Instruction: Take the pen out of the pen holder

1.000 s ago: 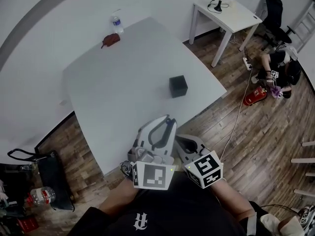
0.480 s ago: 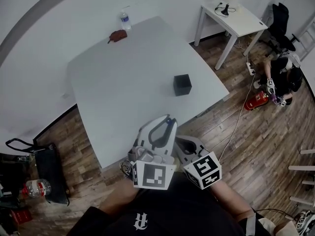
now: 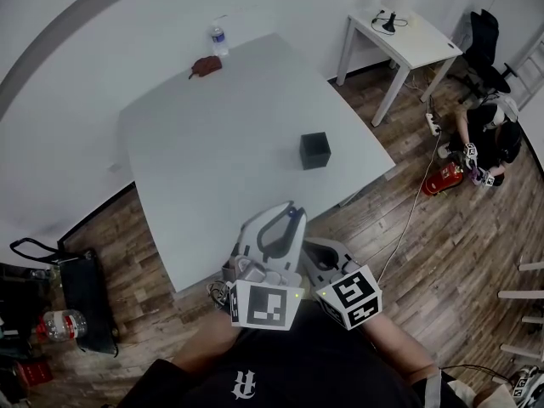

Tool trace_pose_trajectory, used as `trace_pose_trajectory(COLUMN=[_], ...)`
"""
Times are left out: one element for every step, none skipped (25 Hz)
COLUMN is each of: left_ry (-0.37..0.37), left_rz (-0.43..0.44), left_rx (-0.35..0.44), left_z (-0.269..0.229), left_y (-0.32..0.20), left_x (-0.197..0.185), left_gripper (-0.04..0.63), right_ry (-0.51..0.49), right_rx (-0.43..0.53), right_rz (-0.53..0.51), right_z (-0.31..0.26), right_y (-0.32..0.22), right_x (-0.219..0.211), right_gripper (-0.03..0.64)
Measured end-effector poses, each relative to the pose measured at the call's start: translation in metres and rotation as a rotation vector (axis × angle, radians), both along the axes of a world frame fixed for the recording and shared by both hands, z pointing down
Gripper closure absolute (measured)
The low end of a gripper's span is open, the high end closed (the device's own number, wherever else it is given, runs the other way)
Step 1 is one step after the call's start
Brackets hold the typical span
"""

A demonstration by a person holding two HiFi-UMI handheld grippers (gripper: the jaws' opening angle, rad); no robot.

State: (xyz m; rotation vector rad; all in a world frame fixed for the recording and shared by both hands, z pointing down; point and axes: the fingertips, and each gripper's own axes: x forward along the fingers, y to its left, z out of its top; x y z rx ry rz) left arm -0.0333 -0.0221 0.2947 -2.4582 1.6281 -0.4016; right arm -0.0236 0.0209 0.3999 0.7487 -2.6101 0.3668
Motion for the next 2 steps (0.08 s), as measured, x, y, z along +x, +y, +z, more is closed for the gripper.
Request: trace_pose_trajectory(left_ry=[0.000, 0.000], left_rz=[0.001, 0.001], left_rx=[0.000, 0.001], left_z=[-0.0003, -0.0006], left_y=[0.0000, 0.0000], left_x=[0.0008, 0.0015], left_gripper=[0.526, 0.526], right_ry=[0.000, 0.001], right_rx=[0.001, 0.001], right_rz=[0.000, 0.000], right_z=[0.0000, -0.0001], right_y=[0.0000, -0.0001], right_x=[0.0005, 0.0010], right_gripper=[0.603, 0.603])
